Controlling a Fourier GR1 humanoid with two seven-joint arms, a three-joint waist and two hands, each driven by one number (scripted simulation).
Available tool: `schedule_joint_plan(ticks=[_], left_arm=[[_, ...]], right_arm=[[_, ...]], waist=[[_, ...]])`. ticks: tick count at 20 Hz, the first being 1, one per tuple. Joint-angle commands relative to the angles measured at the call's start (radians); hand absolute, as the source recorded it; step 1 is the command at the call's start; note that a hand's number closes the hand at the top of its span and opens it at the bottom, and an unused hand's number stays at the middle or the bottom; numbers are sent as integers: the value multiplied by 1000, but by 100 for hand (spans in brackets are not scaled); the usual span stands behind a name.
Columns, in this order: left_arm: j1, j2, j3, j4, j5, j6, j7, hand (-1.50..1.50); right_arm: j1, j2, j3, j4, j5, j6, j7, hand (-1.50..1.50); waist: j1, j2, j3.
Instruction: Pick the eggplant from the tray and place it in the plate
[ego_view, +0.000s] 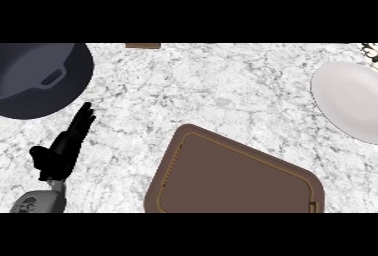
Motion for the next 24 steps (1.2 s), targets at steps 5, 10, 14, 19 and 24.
schedule_joint_plan(ticks=[5,10,14,19,24], left_arm=[[32,-34,-10,-30,-16,22,-3,0],[-12,-14,2,-39,-8,-5,52,0],[49,4,6,-64,-2,-34,0,0],[23,-27,8,-30,-21,10,-2,0],[5,-24,26,3,-9,2,14,0]], right_arm=[[-71,104,-107,179,-55,-105,42,-150],[-146,122,-98,228,-30,-75,121,-150],[-154,105,-190,245,-114,-69,66,-150],[-100,48,-359,240,-282,2,-17,-150],[-17,-44,-457,270,-385,230,-55,-150]], waist=[[13,6,2],[5,3,1],[27,9,3],[1,6,4],[-14,7,4]])
